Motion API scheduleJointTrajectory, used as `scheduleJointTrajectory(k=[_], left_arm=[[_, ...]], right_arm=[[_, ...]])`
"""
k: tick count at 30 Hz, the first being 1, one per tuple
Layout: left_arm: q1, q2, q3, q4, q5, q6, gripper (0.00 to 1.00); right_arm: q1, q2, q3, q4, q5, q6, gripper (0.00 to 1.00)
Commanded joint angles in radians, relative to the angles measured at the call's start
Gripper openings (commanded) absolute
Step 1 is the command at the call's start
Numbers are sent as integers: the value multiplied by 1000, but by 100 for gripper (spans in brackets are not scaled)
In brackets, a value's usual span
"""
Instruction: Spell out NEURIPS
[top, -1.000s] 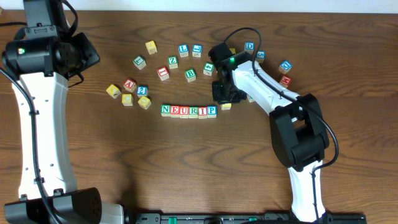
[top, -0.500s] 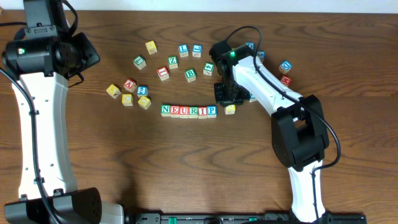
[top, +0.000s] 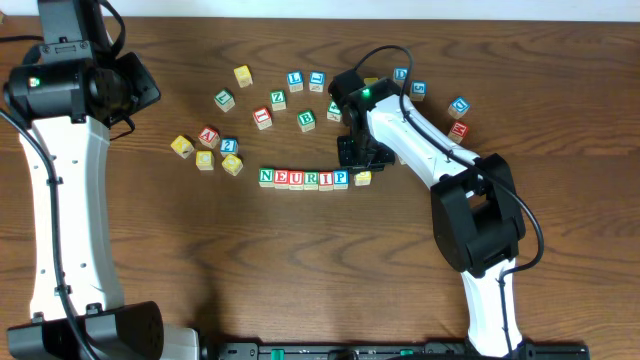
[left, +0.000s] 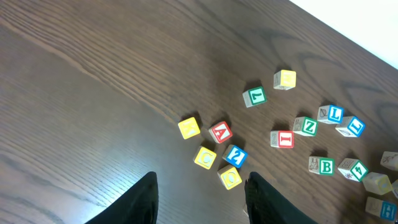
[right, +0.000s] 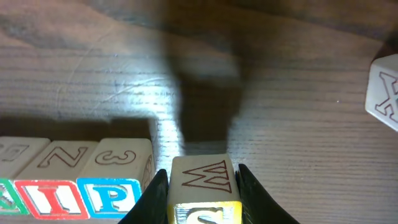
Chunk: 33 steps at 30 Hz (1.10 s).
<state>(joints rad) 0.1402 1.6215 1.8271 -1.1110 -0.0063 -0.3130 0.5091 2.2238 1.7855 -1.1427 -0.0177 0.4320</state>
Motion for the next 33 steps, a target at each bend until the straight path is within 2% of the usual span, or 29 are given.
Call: scheduleJointTrajectory(k=[1, 33], left_arm=[[1, 12, -7, -2, -6, 13, 45], [1, 13, -7, -3, -6, 13, 45]], right_arm=[[5, -13, -7, 6, 19, 37, 15], [27, -13, -40, 37, 18, 69, 18]])
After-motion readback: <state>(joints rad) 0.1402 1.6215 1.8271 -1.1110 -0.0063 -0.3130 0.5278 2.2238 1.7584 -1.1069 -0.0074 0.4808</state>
